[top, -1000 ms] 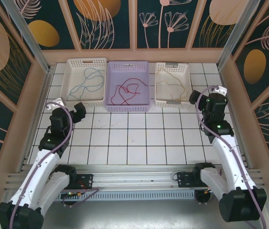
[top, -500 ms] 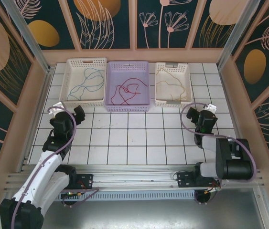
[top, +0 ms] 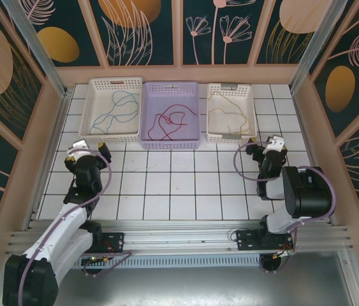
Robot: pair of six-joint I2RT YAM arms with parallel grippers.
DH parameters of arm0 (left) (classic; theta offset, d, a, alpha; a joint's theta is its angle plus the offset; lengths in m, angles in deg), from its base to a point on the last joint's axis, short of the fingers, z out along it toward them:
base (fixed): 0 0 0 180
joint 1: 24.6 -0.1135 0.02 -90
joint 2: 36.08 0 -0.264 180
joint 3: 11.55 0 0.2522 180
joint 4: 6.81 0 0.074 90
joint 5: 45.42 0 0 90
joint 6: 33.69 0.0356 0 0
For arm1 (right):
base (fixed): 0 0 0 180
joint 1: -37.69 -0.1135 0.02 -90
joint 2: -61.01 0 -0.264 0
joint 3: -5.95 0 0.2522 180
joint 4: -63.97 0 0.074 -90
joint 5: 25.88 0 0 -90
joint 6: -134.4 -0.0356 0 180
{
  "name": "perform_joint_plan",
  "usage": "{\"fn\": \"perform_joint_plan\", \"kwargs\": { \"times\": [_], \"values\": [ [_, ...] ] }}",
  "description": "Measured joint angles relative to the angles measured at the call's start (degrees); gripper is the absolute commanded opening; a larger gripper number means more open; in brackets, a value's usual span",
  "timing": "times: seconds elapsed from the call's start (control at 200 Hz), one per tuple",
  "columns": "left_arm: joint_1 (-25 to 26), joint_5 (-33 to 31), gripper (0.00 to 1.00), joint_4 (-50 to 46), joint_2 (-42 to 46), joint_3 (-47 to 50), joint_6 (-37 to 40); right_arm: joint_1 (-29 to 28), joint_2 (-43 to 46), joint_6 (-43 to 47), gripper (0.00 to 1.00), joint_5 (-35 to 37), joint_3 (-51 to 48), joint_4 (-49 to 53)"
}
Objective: Untangle the cables
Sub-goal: Reset both arms
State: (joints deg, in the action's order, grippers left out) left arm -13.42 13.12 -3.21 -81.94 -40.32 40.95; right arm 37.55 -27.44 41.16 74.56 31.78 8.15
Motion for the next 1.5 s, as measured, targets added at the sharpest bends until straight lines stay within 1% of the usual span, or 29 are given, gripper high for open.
{"fn": "perform_joint_plan", "kwargs": {
  "times": [0.11, 0.19, 0.37, 0.485, 0.686, 0.771, 0.881, 1.076, 1.496],
  "values": [
    [-0.5, -1.9, 0.98, 8.2, -4.0, 3.2, 3.8, -0.3, 0.0, 0.2, 0.99, 0.0, 0.0, -1.4],
    [-0.6, -2.4, 0.99, 14.6, -7.1, 4.7, 6.0, 0.6, 0.0, 0.2, 0.99, -1.2, 0.0, -1.5],
    [-1.4, -3.2, 0.99, 27.5, -17.0, 5.6, 7.9, 1.2, 0.0, 0.1, 0.99, -1.9, 0.0, -1.6],
    [-1.9, -2.9, 0.99, 35.0, -24.0, 5.6, 8.2, 1.2, 0.0, 0.2, 0.99, -2.0, 0.0, -1.7],
    [-2.8, 0.1, 0.99, 47.1, -36.6, 3.5, 10.6, 1.2, 0.0, 0.2, 0.99, -2.6, 0.0, -1.8],
    [-5.1, 4.3, 0.99, 49.3, -38.7, 3.0, 10.5, 1.2, 0.0, 0.2, 0.99, -2.6, 0.0, -1.8],
    [-7.6, 6.5, 0.99, 52.8, -40.7, 3.0, 10.1, 1.2, 0.0, 0.1, 0.99, -2.6, 0.0, -1.8],
    [-7.9, 9.0, 0.99, 54.0, -41.4, 2.9, 9.5, 1.2, 0.0, 0.2, 0.99, -2.6, 0.0, -1.8],
    [-7.9, 10.1, 0.99, 56.0, -41.4, 2.9, 9.5, 1.2, 0.0, 0.2, 0.99, -2.6, 0.0, -1.8]
  ]
}}
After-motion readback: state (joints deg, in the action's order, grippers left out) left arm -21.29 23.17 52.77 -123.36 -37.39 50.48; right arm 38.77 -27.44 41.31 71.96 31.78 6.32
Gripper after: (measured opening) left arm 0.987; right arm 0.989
